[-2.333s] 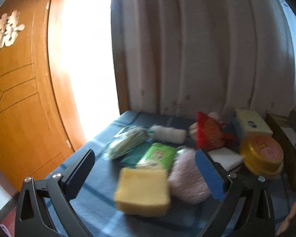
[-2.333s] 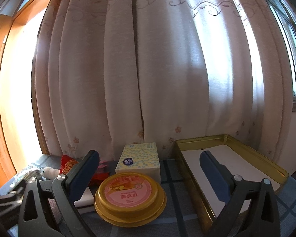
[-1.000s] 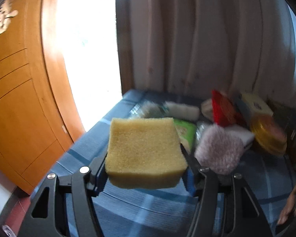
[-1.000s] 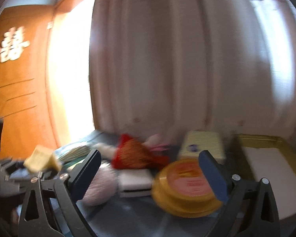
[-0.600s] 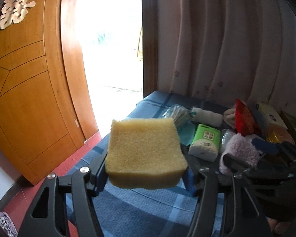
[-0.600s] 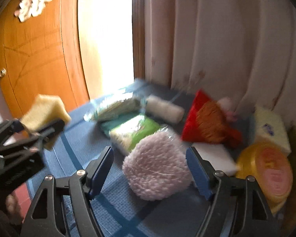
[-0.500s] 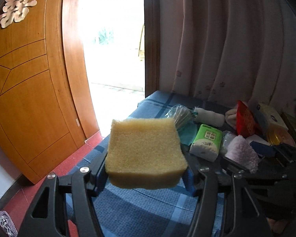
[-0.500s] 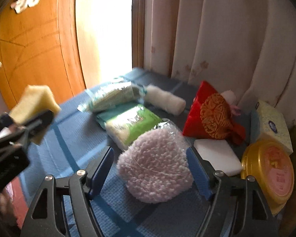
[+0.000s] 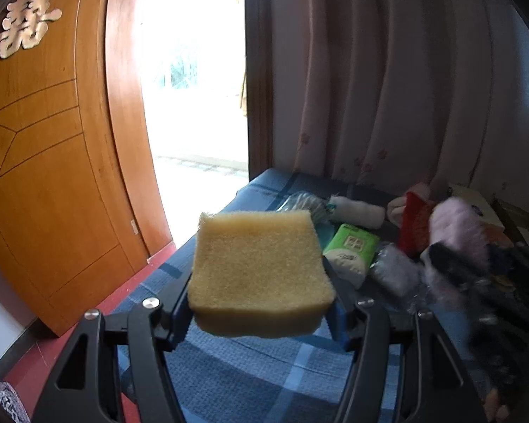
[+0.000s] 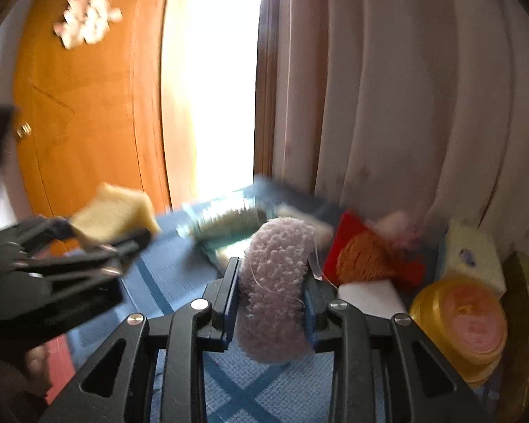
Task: Organize soft objects
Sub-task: 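Release the pink puff into the gold tray with the right gripper while the left holds the sponge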
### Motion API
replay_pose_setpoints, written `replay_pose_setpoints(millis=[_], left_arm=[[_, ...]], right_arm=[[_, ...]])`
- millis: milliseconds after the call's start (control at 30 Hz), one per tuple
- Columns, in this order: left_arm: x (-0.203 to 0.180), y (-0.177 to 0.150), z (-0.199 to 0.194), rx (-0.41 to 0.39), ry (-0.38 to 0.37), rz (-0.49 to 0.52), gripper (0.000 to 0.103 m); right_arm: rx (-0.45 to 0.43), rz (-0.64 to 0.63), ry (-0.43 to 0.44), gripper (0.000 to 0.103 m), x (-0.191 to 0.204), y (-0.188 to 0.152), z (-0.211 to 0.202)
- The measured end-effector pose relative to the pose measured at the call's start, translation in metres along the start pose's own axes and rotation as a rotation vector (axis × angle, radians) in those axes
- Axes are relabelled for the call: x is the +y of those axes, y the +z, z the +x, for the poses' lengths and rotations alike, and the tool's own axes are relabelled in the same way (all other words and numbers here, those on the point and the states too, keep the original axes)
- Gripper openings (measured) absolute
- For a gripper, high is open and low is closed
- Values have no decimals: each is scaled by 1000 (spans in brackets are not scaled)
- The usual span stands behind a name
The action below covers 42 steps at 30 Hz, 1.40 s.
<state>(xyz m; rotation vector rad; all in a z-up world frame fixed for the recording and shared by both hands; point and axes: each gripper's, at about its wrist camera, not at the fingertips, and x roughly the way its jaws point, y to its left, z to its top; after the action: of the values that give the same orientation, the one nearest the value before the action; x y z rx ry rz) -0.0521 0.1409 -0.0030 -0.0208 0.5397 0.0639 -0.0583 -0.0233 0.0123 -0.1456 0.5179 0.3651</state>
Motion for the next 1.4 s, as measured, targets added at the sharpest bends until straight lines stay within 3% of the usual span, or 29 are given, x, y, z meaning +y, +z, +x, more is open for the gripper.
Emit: replay_pose_setpoints(millis=[67, 200, 433, 633, 733, 933, 1233, 1400], left_arm=[[-3, 1, -3, -19, -9, -2, 63], [-16, 2, -8, -44, -26, 4, 63], [-39, 3, -19, -75, -60, 30, 63], [-73, 7, -30, -127, -116, 81, 63], [-93, 10, -35, -149, -156, 105, 63], [-134, 15, -40, -171, -226, 150, 63], [-193, 21, -54, -222, -338, 196, 63], [-239, 20, -53, -226, -389, 243, 63]], right_arm=[[-101, 4, 6, 33, -5, -3, -23], [-201, 27, -24, 33, -19, -4, -46], [-273, 74, -72, 33, -45, -13, -67], [-354, 77, -279, 33, -65, -21, -93], [-345, 75, -390, 33, -82, -25, -99], [-266, 127, -533, 33, -125, -38, -107], [-214, 188, -631, 33, -190, -50, -128], [-189, 312, -666, 33, -237, -62, -148]])
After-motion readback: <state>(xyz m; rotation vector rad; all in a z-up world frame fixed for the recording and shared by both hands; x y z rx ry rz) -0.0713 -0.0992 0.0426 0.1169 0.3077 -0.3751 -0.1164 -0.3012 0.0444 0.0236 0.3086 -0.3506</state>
